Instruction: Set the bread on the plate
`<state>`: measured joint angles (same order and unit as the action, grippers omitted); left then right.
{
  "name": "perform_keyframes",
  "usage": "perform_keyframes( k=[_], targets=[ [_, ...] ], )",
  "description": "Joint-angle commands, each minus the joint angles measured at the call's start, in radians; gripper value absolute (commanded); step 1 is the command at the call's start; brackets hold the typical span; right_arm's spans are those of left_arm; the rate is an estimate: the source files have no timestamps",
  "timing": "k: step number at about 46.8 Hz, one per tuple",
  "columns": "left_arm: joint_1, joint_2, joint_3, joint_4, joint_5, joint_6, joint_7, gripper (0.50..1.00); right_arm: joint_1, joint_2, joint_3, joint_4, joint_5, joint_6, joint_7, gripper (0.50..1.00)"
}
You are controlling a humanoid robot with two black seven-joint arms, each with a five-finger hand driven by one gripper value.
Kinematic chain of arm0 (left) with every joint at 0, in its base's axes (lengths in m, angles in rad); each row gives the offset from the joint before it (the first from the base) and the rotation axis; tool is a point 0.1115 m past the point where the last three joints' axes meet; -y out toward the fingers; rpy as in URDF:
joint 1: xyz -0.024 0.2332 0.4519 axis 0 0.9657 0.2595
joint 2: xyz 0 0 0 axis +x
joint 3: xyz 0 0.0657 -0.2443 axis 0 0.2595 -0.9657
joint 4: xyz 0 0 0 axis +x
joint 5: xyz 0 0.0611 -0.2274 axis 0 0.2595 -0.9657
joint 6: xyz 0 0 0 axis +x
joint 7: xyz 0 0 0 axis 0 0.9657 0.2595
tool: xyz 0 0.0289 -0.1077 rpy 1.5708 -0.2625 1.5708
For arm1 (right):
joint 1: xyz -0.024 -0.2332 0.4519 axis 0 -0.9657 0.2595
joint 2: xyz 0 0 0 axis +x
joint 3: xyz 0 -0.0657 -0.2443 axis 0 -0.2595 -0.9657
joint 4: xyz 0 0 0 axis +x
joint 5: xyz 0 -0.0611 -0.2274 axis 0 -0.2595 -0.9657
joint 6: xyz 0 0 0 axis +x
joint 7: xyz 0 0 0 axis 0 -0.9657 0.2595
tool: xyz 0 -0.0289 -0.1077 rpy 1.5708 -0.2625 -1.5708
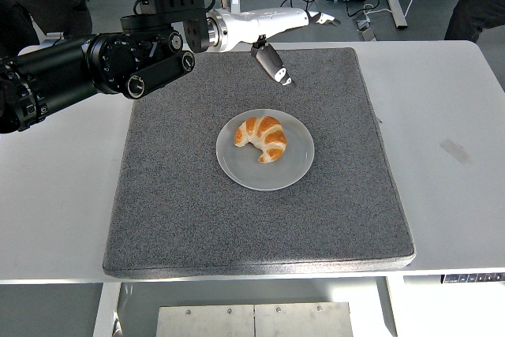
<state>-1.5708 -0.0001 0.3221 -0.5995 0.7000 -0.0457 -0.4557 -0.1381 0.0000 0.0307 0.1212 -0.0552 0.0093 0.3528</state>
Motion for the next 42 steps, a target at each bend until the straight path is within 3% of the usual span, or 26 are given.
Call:
perform_keyframes(
  k=[1,16,28,35,42],
  targets=[
    [-0.021,0.000,-0.026,0.000,-0.028,0.003,0.000,0.984,0.000,0.000,0.000,0.000,0.000,0.001,0.000,1.000],
    [-0.003,0.060,-0.159,0.013,-0.145,0.012,0.002,0.984,0.000,0.000,0.000,0.000,0.000,0.000,0.000,1.000],
    [0.060,0.101,-0.256,0.041,-0.371,0.018,0.002,0.984,0.006,0.000,0.000,0.000,0.000,0.000,0.000,1.000],
    [0.155,0.150,-0.363,0.041,-0.484,0.021,0.002,0.984,0.006,0.000,0.000,0.000,0.000,0.000,0.000,1.000],
    [0.265,0.167,-0.494,0.041,-0.497,0.029,0.000,0.984,0.006,0.000,0.000,0.002,0.000,0.003,0.000,1.000]
  ],
)
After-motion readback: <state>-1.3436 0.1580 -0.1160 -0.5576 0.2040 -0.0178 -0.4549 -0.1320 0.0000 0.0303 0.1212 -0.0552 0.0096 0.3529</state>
